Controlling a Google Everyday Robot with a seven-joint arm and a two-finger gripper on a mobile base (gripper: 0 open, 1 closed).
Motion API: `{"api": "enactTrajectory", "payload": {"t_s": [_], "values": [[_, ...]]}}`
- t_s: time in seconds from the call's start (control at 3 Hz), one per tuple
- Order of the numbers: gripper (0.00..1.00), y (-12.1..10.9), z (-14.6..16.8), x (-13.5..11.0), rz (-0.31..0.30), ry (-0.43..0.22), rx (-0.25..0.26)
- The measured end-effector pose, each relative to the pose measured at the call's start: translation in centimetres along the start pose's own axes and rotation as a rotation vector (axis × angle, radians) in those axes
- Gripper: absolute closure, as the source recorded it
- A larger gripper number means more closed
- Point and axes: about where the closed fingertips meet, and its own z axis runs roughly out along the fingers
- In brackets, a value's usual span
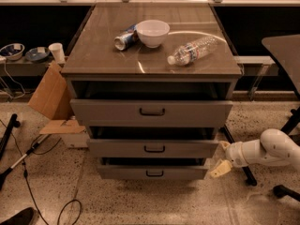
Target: Open middle drawer
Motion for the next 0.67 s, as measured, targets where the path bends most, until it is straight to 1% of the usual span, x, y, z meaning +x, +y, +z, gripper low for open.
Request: {"api": "enactTrajectory", "payload": {"t_s": [0.33,0.67], "values": [[0.00,1.04,-0.07,0.92,-0.017,0.048,-0.035],[0.00,0.95,-0.26,1.07,-0.017,0.051,-0.037]]}}
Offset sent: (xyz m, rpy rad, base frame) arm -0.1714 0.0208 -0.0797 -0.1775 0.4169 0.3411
